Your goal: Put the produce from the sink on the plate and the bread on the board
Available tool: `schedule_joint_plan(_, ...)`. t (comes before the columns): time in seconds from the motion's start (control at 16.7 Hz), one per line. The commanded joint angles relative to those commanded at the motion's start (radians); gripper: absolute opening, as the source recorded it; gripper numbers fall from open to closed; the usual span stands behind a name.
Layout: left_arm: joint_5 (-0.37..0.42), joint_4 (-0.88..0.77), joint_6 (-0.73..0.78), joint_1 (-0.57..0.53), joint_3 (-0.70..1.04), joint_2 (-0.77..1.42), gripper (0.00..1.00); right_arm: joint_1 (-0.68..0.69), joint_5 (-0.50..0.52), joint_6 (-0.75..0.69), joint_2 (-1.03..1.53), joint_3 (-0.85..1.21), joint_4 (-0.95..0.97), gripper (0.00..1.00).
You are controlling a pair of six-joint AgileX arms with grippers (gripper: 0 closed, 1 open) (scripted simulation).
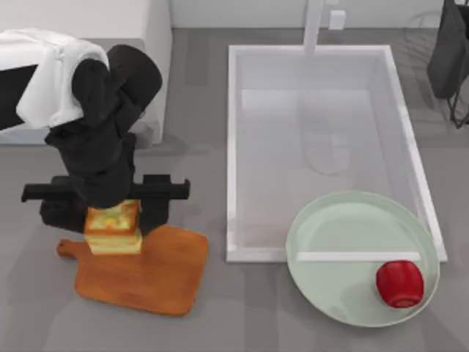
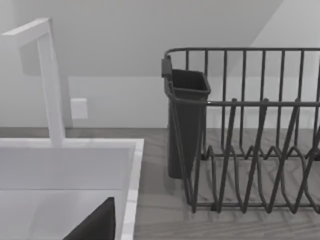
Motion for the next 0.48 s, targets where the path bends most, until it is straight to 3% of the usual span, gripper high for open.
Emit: schedule_joint_plan(0.48, 0.001, 0.033, 0.003, 0.004, -0.019, 0.011, 0.00, 0.000, 0.000, 0.000, 0.000, 0.000, 0.000, 1.00)
